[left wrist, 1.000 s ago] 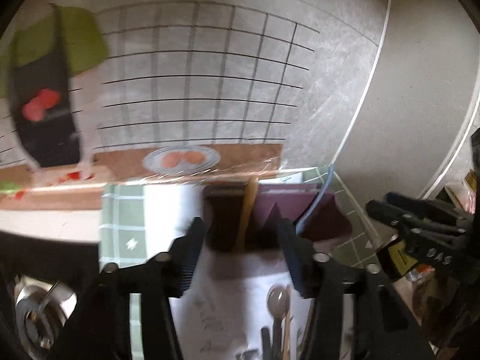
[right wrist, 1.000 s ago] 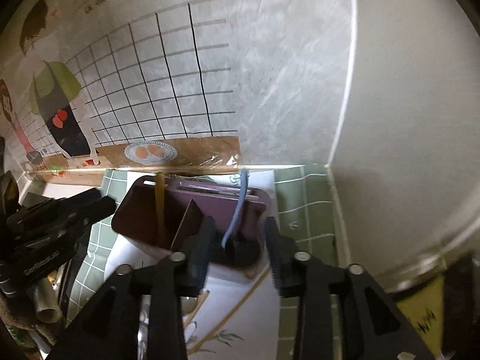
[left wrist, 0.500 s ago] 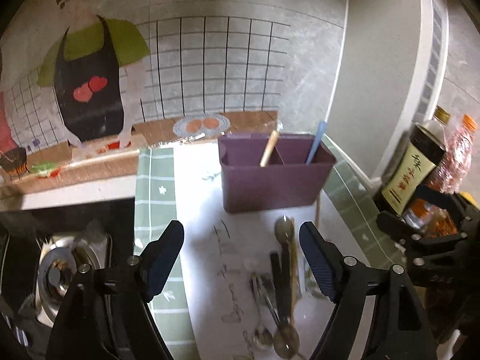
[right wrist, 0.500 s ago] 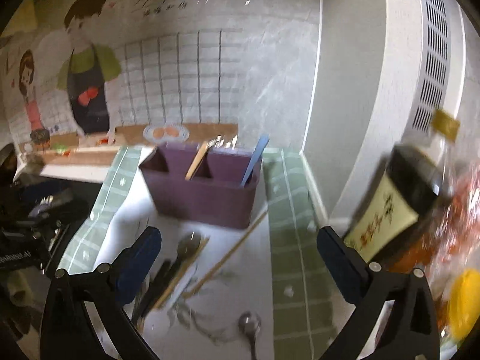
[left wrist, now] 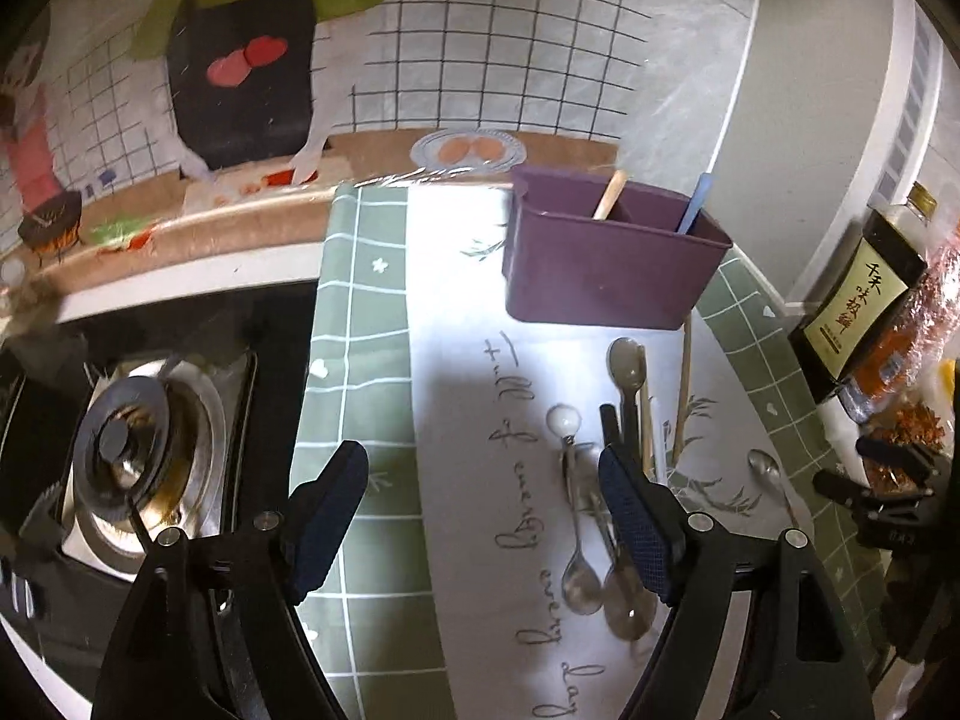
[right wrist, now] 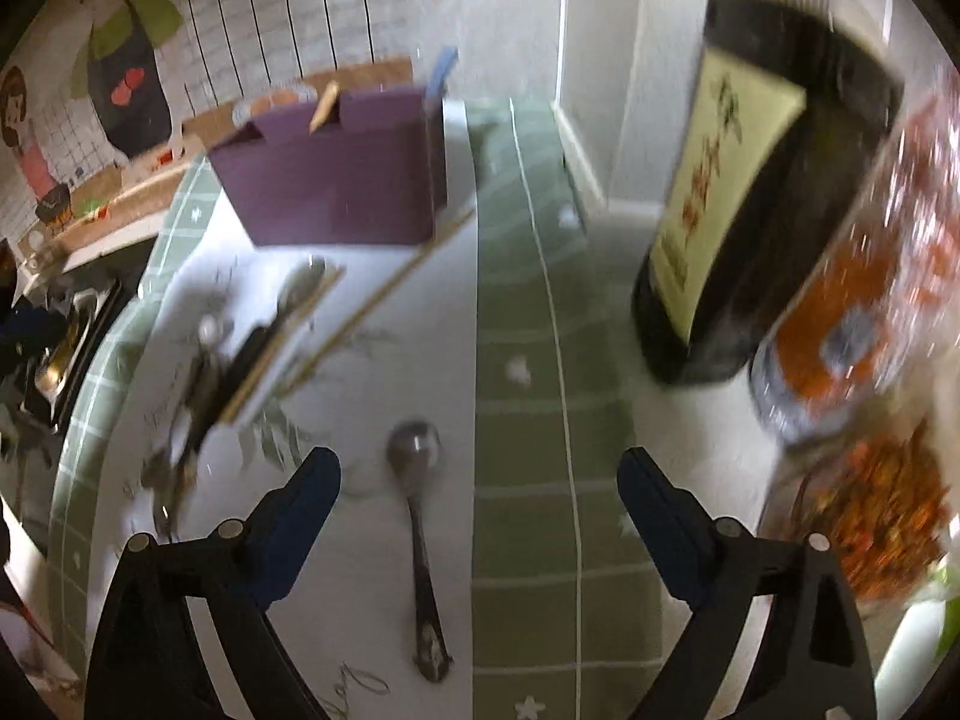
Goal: Organize utensils
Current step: 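Grasp the white-handled spoon with the left tool while the right tool grasps the metal spoon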
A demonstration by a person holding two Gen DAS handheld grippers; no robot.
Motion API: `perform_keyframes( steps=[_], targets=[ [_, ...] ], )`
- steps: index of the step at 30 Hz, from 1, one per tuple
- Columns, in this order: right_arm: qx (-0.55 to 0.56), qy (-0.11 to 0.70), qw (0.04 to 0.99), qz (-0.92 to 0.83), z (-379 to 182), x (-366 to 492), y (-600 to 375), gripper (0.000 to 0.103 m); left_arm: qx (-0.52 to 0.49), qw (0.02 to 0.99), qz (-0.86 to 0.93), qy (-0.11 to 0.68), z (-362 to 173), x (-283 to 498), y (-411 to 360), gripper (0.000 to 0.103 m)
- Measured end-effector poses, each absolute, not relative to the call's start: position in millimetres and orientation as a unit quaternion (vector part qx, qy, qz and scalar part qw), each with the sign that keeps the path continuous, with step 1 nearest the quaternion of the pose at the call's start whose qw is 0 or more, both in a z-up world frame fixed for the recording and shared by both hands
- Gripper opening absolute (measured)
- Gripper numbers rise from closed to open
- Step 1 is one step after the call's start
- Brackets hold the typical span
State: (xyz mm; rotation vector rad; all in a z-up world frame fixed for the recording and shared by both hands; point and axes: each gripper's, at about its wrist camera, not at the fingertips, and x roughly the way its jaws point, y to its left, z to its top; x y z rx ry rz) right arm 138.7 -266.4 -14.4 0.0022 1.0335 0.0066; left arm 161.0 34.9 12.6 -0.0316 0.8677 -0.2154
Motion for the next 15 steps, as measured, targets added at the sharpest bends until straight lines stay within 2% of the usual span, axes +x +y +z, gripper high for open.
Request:
perform_keyframes(
  steps=[1,3,5,9,11,15],
  targets=[
    [-0.001,0.499,0.866,0.011,-19,138,-264,0.090,-0.018,0.900,-0.106,0.422,11,161,37,0.079],
    [-0.003,0.512,0.858,0.031,-28,139,-259,0.070,-0.021,0.895,-0.111,0.431,6,161,39,0.078],
    [-0.002,0.526,0.849,0.047,-37,143,-253,0.058,-0.018,0.892,-0.107,0.440,0,161,39,0.072],
    [-0.013,0.542,0.838,0.057,-53,160,-238,0.042,-0.018,0.886,-0.115,0.450,-7,159,35,0.067],
    [-0.024,0.546,0.836,0.052,-59,168,-232,0.038,-0.013,0.884,-0.121,0.451,-8,158,30,0.067],
    [-0.026,0.546,0.836,0.047,-60,175,-228,0.038,-0.013,0.879,-0.138,0.457,-10,158,23,0.066]
  ],
)
